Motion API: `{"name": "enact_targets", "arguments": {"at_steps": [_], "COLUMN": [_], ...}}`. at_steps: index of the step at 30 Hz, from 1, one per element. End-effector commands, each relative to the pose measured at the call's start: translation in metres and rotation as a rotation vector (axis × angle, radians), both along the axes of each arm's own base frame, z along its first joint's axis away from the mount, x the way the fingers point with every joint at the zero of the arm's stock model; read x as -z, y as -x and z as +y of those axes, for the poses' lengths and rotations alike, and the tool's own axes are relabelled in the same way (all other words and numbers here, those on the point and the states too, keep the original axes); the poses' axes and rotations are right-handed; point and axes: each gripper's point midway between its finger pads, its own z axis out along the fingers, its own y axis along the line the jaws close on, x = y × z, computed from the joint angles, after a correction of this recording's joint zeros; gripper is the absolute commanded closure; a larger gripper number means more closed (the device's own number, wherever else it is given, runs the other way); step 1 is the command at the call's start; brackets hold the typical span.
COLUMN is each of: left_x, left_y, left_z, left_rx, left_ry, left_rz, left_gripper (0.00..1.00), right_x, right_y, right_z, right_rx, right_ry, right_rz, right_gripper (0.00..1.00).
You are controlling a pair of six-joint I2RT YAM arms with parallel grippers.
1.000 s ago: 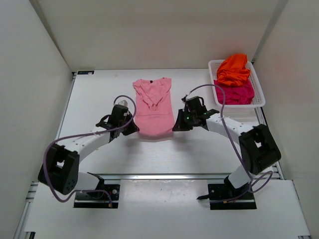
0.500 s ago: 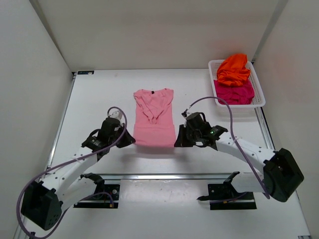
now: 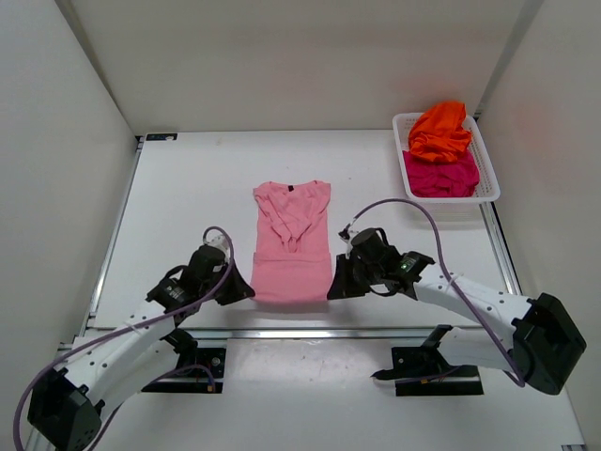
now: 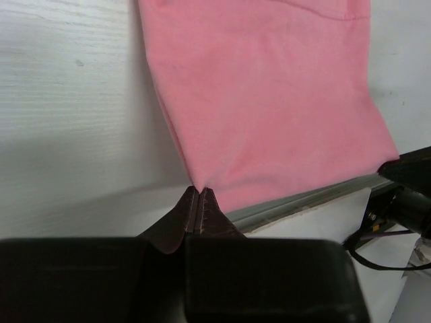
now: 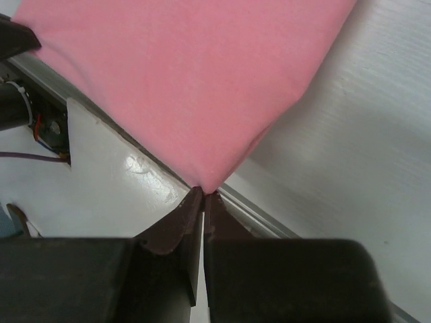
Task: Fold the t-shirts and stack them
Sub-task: Fold the long partially folded tshirt into a neat square
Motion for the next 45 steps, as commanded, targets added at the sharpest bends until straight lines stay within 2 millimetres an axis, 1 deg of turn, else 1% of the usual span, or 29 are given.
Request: {"name": "enact_targets", "arguments": {"at_steps": [1, 5, 6, 8, 9, 10, 12, 13, 14, 19, 20, 23, 25, 26, 28, 29, 30, 32, 33, 35, 36, 37, 38, 39, 40, 41, 42, 43, 45], "left_x": [-0.032, -0.055, -0.055, -0.066, -0.058, -0.070, -0.078, -0.071, -0.083, -0.071, -0.078, -0.075, -0.077, -0.076, -0.072, -0.072, -0.073, -0.060, -0.065, -0.057, -0.038, -0.047, -0.047, -0.035, -0.051, -0.060, -0.061, -0.083, -0.100], "left_y": [-0.020, -0.057, -0.066, -0.091, -0.099, -0.112, -0.141, -0.148, -0.160, -0.206, -0.215, -0.239, -0.256, -0.260, -0.275, -0.279, -0.285, -0.298, -0.307, -0.326, -0.329, -0.341, -0.354, -0.362, -0.376, -0.391, -0.400, -0.407, -0.413], "left_z": [0.000, 0.005, 0.011, 0.006, 0.006, 0.003, -0.002, -0.005, -0.007, -0.011, -0.012, -0.006, -0.002, 0.000, 0.003, 0.005, 0.005, 0.009, 0.009, 0.005, 0.002, -0.001, -0.004, -0.007, -0.013, -0.018, -0.017, -0.025, -0.019], "left_rx": [-0.026, -0.057, -0.075, -0.079, -0.093, -0.097, -0.096, -0.090, -0.093, -0.106, -0.110, -0.138, -0.159, -0.167, -0.180, -0.188, -0.187, -0.207, -0.207, -0.208, -0.202, -0.185, -0.184, -0.181, -0.174, -0.161, -0.166, -0.143, -0.158], "left_ry": [0.032, 0.047, 0.043, 0.067, 0.057, 0.060, 0.052, 0.043, 0.052, 0.043, 0.049, 0.055, 0.058, 0.062, 0.064, 0.066, 0.074, 0.083, 0.088, 0.086, 0.084, 0.091, 0.106, 0.101, 0.124, 0.167, 0.204, 0.261, 0.289], "left_rz": [-0.051, -0.091, -0.090, -0.109, -0.079, -0.118, -0.137, -0.114, -0.145, -0.110, -0.128, -0.125, -0.139, -0.136, -0.130, -0.131, -0.134, -0.111, -0.127, -0.119, -0.073, -0.098, -0.101, -0.092, -0.133, -0.157, -0.157, -0.197, -0.244], "left_gripper": [1.00, 1.00, 1.00, 1.00, 1.00, 1.00, 1.00, 1.00, 1.00, 1.00, 1.00, 1.00, 1.00, 1.00, 1.00, 1.00, 1.00, 1.00, 1.00, 0.99, 0.88, 0.78, 0.66, 0.63, 0.62, 0.55, 0.46, 0.42, 0.32], "right_x": [-0.025, -0.047, -0.043, -0.054, -0.048, -0.057, -0.062, -0.059, -0.059, -0.048, -0.049, -0.039, -0.044, -0.036, -0.045, -0.035, -0.046, -0.036, -0.044, -0.034, -0.020, -0.035, -0.028, -0.023, -0.024, -0.022, -0.015, -0.017, -0.028], "right_y": [-0.013, -0.051, -0.062, -0.086, -0.097, -0.108, -0.139, -0.150, -0.156, -0.199, -0.206, -0.225, -0.241, -0.245, -0.264, -0.268, -0.278, -0.293, -0.301, -0.321, -0.326, -0.339, -0.351, -0.368, -0.372, -0.383, -0.392, -0.401, -0.410], "right_z": [0.013, 0.010, 0.005, 0.005, -0.001, 0.001, -0.002, -0.001, -0.003, -0.013, -0.015, -0.020, -0.020, -0.019, -0.017, -0.018, -0.016, -0.015, -0.011, -0.011, -0.011, -0.009, -0.017, -0.021, -0.019, -0.021, -0.028, -0.029, -0.034], "right_rx": [-0.030, -0.007, 0.008, 0.008, 0.015, 0.006, 0.027, 0.025, 0.023, 0.046, 0.049, 0.062, 0.056, 0.054, 0.055, 0.056, 0.056, 0.057, 0.055, 0.070, 0.070, 0.090, 0.116, 0.149, 0.160, 0.193, 0.222, 0.244, 0.264], "right_ry": [-0.049, -0.055, -0.032, -0.028, -0.005, -0.005, 0.013, 0.023, 0.033, 0.068, 0.067, 0.080, 0.078, 0.088, 0.086, 0.100, 0.085, 0.098, 0.089, 0.094, 0.118, 0.110, 0.132, 0.137, 0.134, 0.143, 0.170, 0.186, 0.196], "right_rz": [-0.028, -0.081, -0.082, -0.120, -0.119, -0.154, -0.179, -0.178, -0.186, -0.180, -0.187, -0.167, -0.187, -0.172, -0.193, -0.174, -0.197, -0.180, -0.202, -0.184, -0.158, -0.193, -0.179, -0.188, -0.191, -0.197, -0.203, -0.222, -0.241], "right_gripper": [1.00, 1.00, 1.00, 1.00, 1.00, 1.00, 1.00, 1.00, 1.00, 1.00, 1.00, 1.00, 1.00, 1.00, 1.00, 1.00, 0.99, 1.00, 1.00, 1.00, 1.00, 1.00, 1.00, 1.00, 0.93, 0.78, 0.74, 0.65, 0.51]}}
